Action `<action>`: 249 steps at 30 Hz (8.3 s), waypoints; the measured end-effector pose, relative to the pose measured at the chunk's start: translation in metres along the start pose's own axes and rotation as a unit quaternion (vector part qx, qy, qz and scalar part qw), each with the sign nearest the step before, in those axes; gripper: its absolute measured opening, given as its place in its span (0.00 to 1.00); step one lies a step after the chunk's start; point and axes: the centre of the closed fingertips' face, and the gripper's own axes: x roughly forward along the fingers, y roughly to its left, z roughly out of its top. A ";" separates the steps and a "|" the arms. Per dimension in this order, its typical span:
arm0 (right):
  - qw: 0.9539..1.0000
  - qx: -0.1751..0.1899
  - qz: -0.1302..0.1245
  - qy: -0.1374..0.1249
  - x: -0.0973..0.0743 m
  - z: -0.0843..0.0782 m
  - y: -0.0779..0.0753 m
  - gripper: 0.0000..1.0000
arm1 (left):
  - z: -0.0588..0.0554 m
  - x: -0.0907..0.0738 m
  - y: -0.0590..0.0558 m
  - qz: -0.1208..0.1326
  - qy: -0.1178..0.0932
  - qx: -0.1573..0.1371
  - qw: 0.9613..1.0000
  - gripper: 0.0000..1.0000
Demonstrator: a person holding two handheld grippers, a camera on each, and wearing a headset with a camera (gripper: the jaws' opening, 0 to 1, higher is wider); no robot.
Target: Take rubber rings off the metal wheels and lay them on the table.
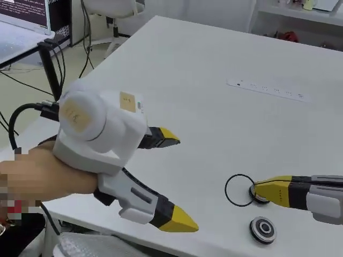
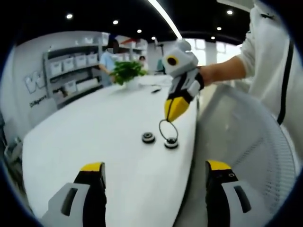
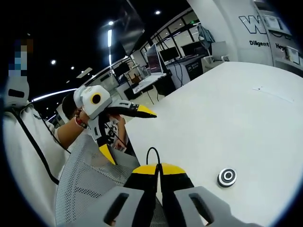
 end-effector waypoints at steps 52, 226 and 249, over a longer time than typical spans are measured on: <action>0.994 0.038 -0.030 0.096 0.094 -0.053 -0.040 0.00 | -0.067 -0.005 0.022 0.007 -0.015 -0.064 0.998 0.92; 0.982 -0.179 0.048 0.023 -0.015 -0.118 -0.084 0.16 | -0.006 0.173 -0.056 -0.078 0.074 0.022 0.994 0.14; 0.999 -0.005 0.043 -0.009 -0.025 -0.110 -0.094 0.00 | -0.006 0.172 -0.054 -0.075 0.068 0.026 0.995 0.13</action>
